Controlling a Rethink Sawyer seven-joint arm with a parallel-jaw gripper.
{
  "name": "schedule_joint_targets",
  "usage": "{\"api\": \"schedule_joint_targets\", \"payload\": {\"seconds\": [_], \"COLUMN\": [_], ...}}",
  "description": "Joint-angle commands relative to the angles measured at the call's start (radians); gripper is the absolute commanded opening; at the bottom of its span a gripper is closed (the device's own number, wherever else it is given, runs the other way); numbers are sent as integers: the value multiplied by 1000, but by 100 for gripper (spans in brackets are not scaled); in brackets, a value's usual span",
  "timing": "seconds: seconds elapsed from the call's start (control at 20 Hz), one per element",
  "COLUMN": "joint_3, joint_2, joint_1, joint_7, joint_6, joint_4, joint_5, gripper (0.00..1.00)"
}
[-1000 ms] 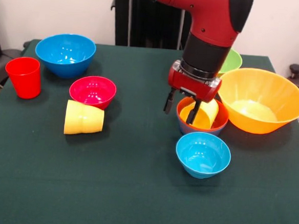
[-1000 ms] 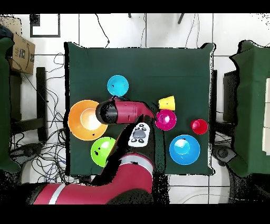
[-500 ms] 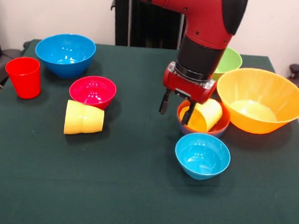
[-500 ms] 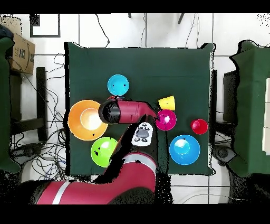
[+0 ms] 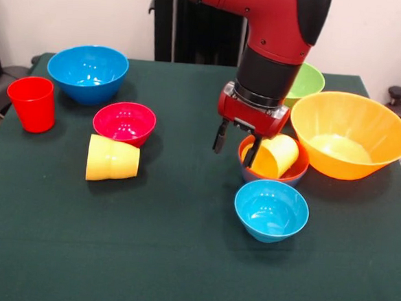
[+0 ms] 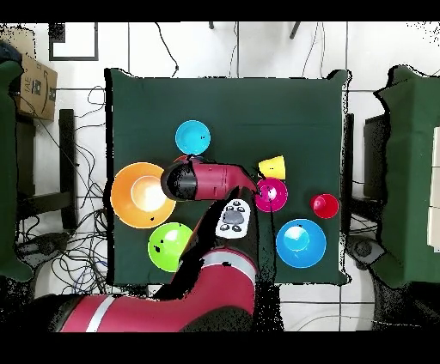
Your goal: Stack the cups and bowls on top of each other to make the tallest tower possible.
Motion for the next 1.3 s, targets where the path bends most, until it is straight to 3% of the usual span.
{"api": "schedule_joint_targets", "payload": {"seconds": [0.05,0.45,1.3], "joint_3": [106,118,130], "joint_2": [-39,-66,-25], "joint_1": [-11,-2,-7], "joint_7": [-21,-10,-11], "joint_6": [133,155,98], "joint_4": [-20,-7,-3], "joint_5": [-28,-20,-43], "gripper": [100,100,100]}}
